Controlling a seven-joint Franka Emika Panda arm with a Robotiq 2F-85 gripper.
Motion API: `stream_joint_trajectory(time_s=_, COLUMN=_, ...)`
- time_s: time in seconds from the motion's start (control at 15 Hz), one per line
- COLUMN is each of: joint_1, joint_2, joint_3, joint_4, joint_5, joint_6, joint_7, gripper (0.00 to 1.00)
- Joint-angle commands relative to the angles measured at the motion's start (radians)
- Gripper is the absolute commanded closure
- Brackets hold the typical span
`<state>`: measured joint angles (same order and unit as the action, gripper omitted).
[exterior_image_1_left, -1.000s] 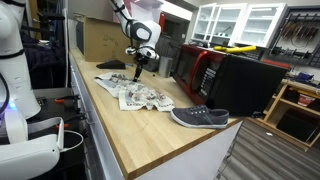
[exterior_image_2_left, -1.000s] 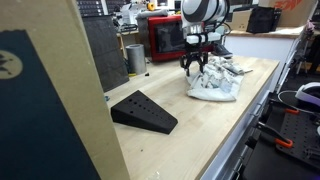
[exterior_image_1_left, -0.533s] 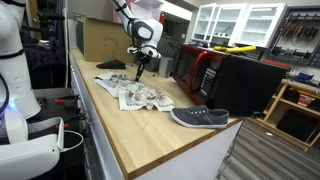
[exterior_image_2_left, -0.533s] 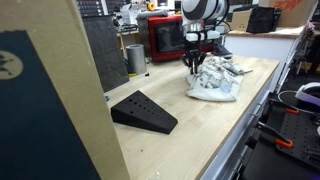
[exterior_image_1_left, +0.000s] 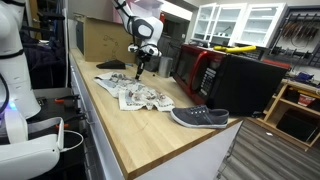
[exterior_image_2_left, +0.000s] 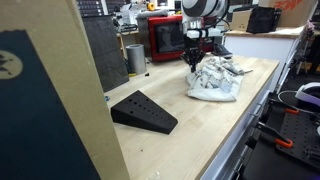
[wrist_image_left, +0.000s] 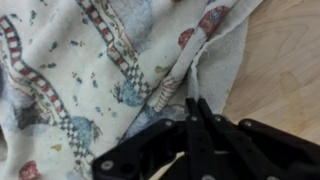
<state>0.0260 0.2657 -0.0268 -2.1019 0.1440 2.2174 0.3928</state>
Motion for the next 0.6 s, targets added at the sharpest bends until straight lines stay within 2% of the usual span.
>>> stream_joint_trajectory(time_s=0.0, joint_1=0.005, joint_2=-0.046, joint_3=0.022, joint_4=-0.014, joint_5=0.05, joint_6=-0.035, joint_7=-0.01, gripper=0.99)
stream_joint_trajectory(time_s=0.53, joint_1=0.056, joint_2=-0.104, joint_3=0.092, joint_4=-0.018, joint_5=0.204, joint_6=-0.02, joint_7=0.045, gripper=0.99)
